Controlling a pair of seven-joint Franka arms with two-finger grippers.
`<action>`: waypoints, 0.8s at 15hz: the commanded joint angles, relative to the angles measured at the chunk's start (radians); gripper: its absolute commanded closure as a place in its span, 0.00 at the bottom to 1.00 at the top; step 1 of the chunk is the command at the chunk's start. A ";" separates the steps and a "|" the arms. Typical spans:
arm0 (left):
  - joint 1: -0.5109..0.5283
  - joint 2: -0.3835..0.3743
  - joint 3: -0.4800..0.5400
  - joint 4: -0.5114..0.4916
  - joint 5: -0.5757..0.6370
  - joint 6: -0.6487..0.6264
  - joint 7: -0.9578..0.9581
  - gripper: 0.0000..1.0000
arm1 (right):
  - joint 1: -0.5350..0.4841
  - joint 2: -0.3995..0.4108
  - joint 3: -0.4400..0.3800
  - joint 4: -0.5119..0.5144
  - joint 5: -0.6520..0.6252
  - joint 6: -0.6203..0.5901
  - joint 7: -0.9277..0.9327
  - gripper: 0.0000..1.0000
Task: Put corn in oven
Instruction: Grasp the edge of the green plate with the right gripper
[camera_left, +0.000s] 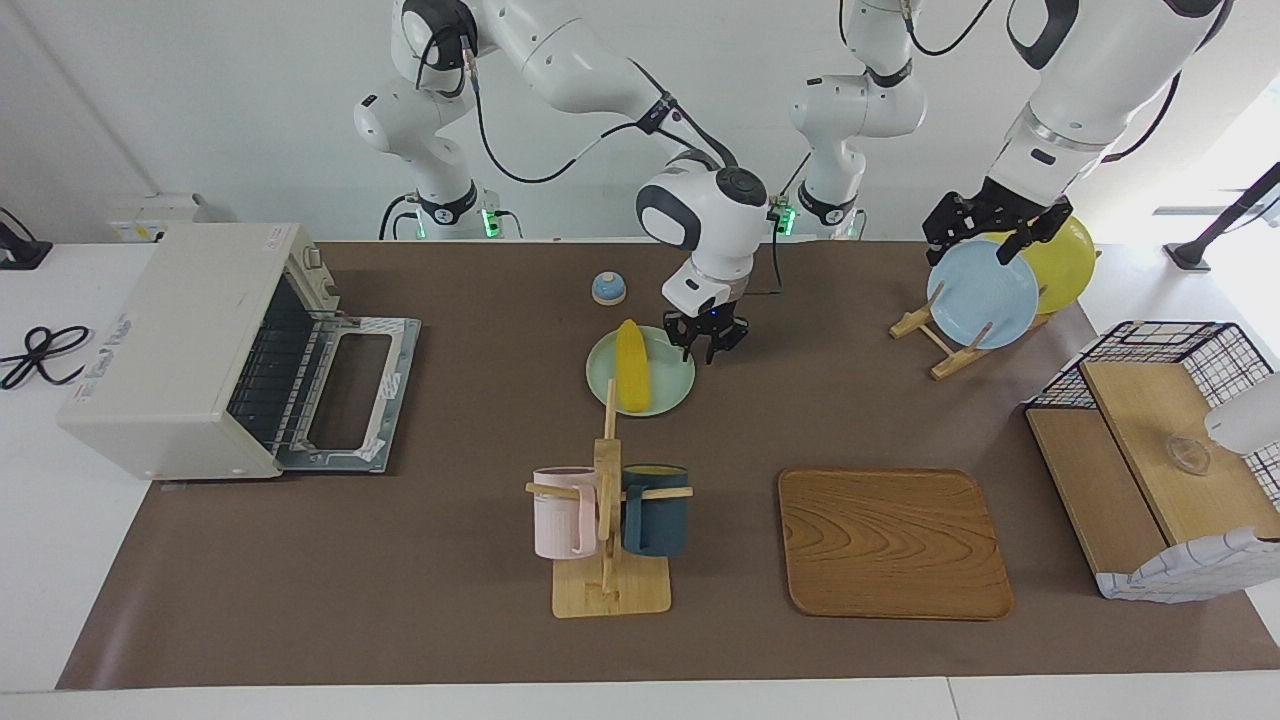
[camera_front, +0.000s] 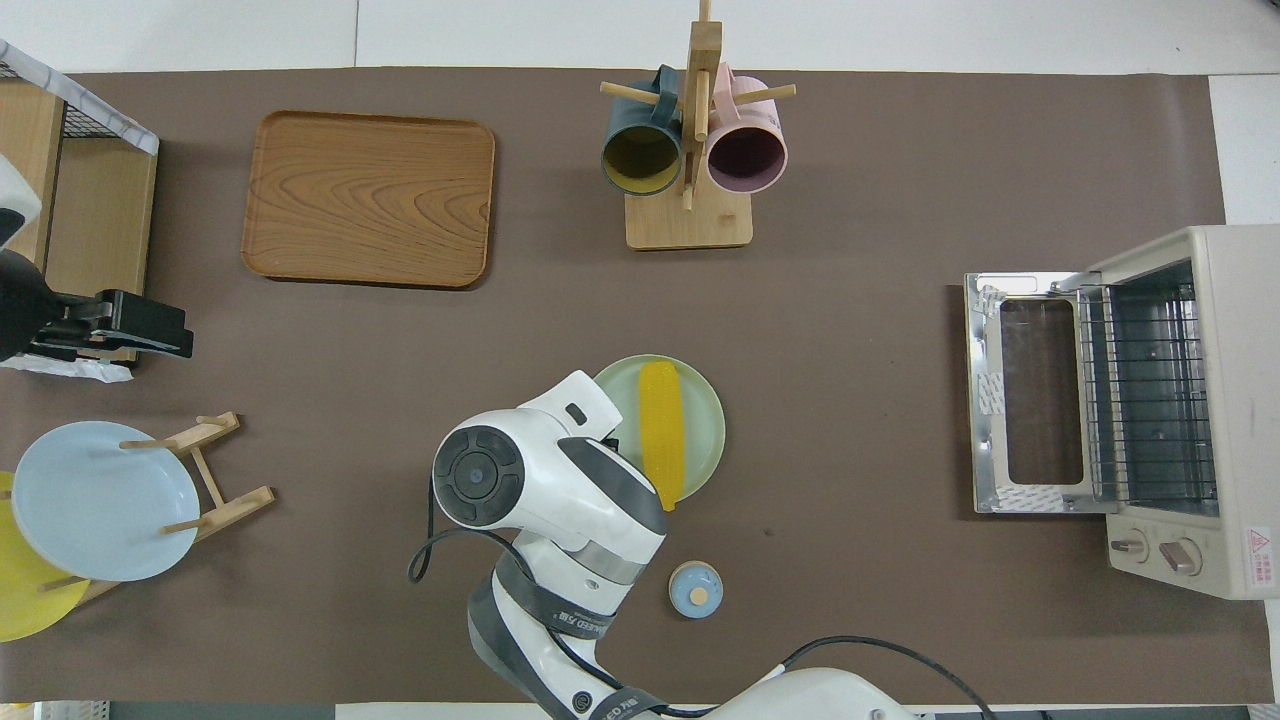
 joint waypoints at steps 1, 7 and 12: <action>-0.006 -0.002 -0.004 0.011 0.021 -0.006 -0.002 0.00 | -0.004 -0.048 0.004 -0.096 -0.020 0.059 -0.010 0.67; -0.008 0.020 -0.011 0.062 0.019 -0.029 -0.007 0.00 | -0.001 -0.055 0.004 -0.126 -0.020 0.079 -0.010 1.00; -0.013 0.010 -0.013 0.031 0.019 -0.024 -0.002 0.00 | -0.007 -0.058 0.004 -0.105 -0.110 -0.011 -0.025 1.00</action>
